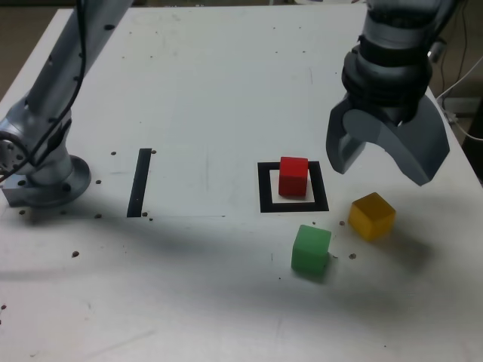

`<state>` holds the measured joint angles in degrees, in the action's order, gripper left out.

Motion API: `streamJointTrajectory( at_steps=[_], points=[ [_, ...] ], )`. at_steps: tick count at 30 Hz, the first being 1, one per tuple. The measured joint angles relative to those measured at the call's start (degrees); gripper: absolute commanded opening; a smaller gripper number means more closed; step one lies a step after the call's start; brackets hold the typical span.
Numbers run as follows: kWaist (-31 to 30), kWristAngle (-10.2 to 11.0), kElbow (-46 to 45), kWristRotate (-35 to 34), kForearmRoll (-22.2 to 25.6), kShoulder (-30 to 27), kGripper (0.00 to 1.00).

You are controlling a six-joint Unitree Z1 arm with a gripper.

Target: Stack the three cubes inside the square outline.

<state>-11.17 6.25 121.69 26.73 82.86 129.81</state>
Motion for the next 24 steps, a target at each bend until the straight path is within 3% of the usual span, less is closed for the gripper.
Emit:
streamJointTrajectory(
  at_steps=[7,17,24],
  points=[
    [-0.06,1.22,-0.40,4.59,-0.20,0.98,0.98],
    [-1.22,1.58,-1.85,6.00,-1.87,2.26,0.96],
    [-2.10,-0.11,-1.50,6.02,-3.17,5.68,0.89]
  ],
)
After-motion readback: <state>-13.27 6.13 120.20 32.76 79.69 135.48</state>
